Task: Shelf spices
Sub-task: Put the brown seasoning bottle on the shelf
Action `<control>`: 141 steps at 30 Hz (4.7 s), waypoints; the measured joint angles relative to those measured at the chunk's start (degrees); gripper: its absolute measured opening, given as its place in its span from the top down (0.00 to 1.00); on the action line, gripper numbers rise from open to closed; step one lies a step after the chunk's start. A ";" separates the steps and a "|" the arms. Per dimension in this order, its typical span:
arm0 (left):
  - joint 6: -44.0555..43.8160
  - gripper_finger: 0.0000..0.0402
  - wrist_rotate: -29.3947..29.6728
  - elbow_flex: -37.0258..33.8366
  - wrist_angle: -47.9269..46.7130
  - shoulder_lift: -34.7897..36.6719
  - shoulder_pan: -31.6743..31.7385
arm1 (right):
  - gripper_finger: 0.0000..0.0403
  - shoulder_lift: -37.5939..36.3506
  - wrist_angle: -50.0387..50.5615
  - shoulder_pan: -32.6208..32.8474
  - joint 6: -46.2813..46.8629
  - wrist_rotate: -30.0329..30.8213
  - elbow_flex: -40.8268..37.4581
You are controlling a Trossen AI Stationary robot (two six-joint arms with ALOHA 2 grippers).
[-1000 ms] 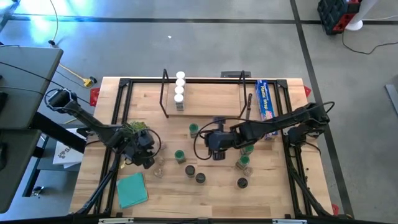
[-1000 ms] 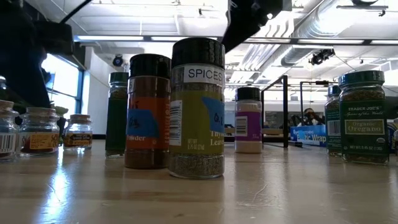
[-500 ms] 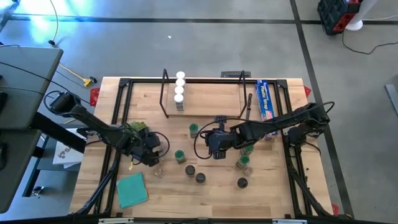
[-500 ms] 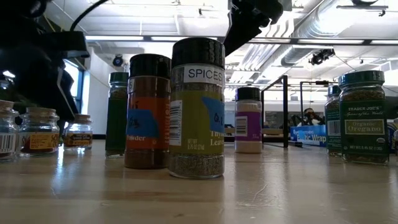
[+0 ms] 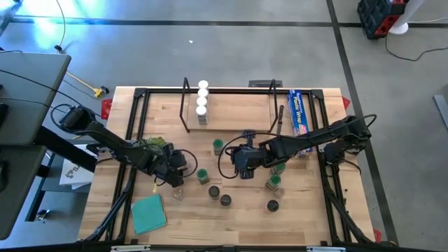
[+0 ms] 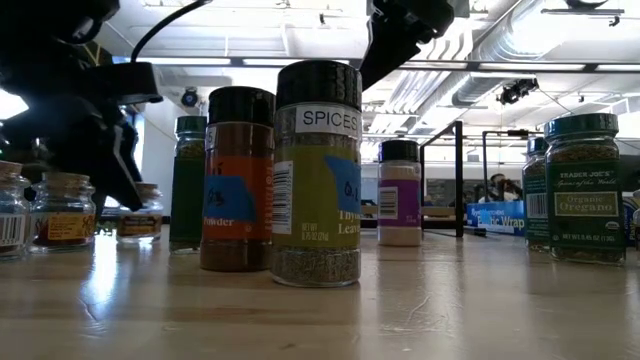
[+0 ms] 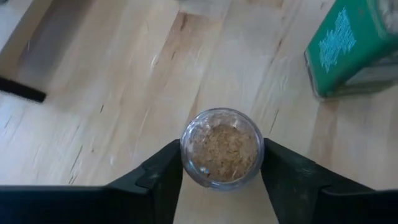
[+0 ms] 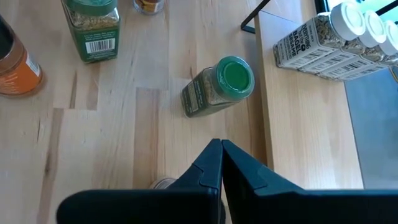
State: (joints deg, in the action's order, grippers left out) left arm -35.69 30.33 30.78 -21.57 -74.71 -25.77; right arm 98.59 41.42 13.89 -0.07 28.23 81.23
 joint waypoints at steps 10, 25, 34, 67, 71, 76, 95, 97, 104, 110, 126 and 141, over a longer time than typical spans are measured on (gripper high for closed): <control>2.97 0.57 -1.52 0.26 2.92 -0.05 1.48 | 0.99 -0.34 5.03 1.58 2.89 2.11 0.00; 24.83 0.58 -8.97 26.48 -4.16 1.74 17.06 | 0.99 -8.08 19.00 5.34 14.82 12.96 0.00; 38.84 0.58 -23.59 41.85 -0.88 -13.36 38.75 | 0.99 -8.07 23.67 8.60 20.90 14.90 0.00; 34.42 0.40 -25.55 48.20 -3.10 -33.25 49.81 | 0.99 -8.04 27.77 10.86 28.10 17.40 0.00; 34.86 0.38 -27.15 48.20 -2.24 -32.94 49.66 | 0.99 -8.04 27.65 10.84 28.25 18.01 0.01; 34.85 0.38 -28.35 48.18 -0.45 -28.96 48.41 | 0.99 -8.04 26.64 9.78 28.12 18.36 0.02; 38.94 0.38 -9.16 44.14 -19.21 6.66 33.95 | 0.99 -6.14 -34.04 -21.99 -7.17 -19.41 -12.42; 35.91 0.38 -6.60 41.09 -20.71 10.00 32.50 | 0.99 -3.59 -35.22 -24.96 -7.03 -23.70 -11.04; 25.32 0.38 -0.77 29.61 -21.72 19.59 28.63 | 0.99 4.31 -30.12 -30.56 -8.37 -25.70 -6.09; 19.08 0.38 -0.31 23.47 -21.88 24.15 26.62 | 0.99 6.38 -31.25 -33.67 -7.46 -25.80 -5.99; 17.82 0.38 0.72 21.38 -21.89 25.13 25.96 | 0.99 10.24 -33.42 -36.37 -5.94 -27.01 -5.97; 18.26 0.38 0.56 21.38 -21.83 25.13 25.98 | 0.99 14.58 -44.07 -38.57 -3.22 -30.77 -5.84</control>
State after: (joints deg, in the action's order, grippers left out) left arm -17.43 30.89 52.16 -43.40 -49.58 0.21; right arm 113.16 -2.65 -24.68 -3.29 -2.55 75.39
